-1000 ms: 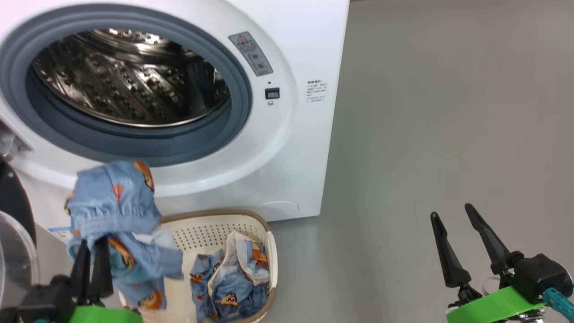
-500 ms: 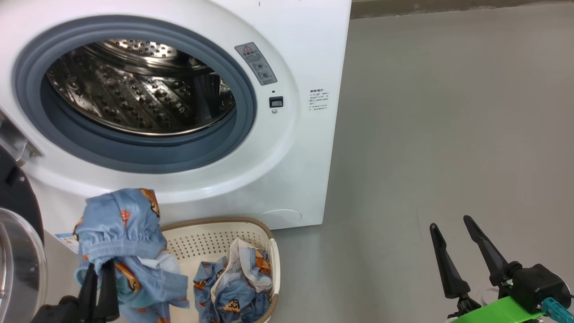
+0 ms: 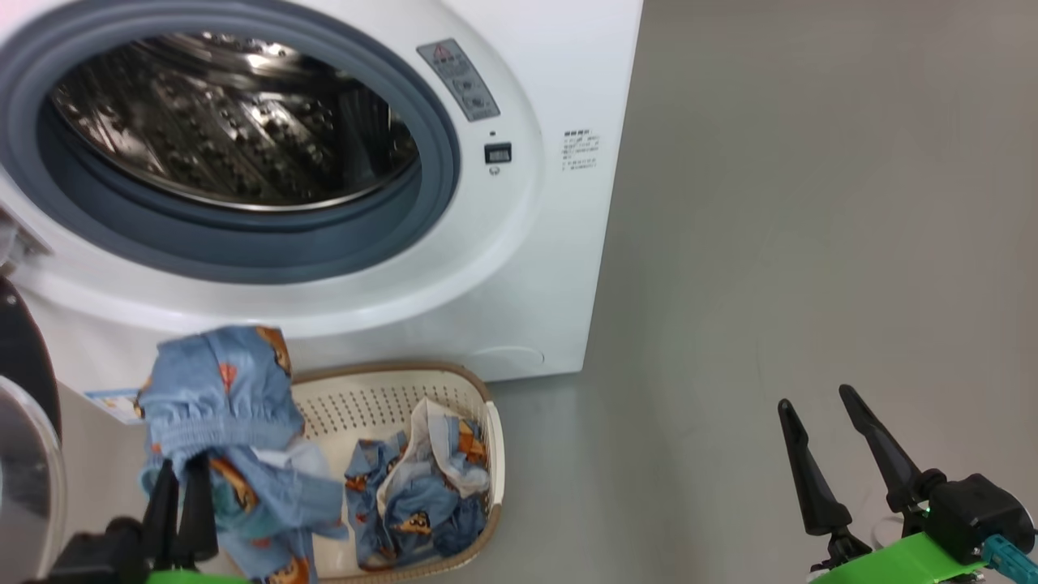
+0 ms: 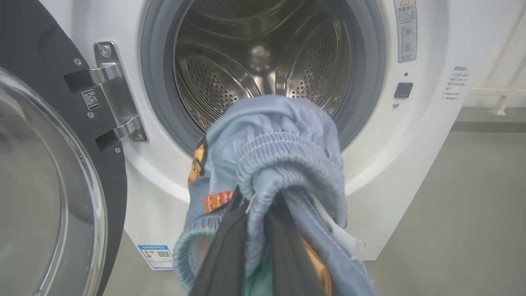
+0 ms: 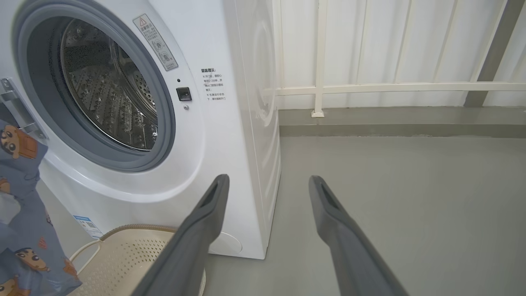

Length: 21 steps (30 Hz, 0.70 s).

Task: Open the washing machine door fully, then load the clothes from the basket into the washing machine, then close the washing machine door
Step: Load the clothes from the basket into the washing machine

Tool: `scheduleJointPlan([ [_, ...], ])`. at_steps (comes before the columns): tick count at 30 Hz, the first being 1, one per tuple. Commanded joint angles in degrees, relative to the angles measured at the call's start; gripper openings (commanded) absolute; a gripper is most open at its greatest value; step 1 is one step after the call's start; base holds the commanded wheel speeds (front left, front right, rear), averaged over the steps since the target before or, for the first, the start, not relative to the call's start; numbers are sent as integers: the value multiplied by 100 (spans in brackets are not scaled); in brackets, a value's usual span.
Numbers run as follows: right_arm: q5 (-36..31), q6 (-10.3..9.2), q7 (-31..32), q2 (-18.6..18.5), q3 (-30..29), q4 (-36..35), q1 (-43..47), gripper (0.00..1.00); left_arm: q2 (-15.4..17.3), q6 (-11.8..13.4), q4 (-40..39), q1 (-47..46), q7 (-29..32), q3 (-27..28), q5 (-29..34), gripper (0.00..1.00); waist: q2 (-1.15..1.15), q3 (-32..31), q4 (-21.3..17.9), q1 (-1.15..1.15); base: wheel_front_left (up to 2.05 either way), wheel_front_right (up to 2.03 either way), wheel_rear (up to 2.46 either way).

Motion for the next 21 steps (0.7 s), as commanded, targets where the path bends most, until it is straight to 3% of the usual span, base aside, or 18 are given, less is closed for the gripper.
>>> scheduleJointPlan([
  [1, 23, 9, -27, -80, 119, -159, -198, 100, 104, 4, -99, -291, -38, 185, -20, 0, 0, 163, 3, 0, 0, 0, 0],
  [10, -12, 9, -27, -51, 141, -202, -408, 100, 201, -126, 269, -984, -61, 190, -146, 0, 0, 689, -31, 0, 0, 0, 0],
  [21, -49, 9, -27, -27, 305, -219, -700, 100, 573, -371, 1050, -2255, 6, 208, -268, 0, 0, 1122, -233, 0, 0, 0, 0],
])
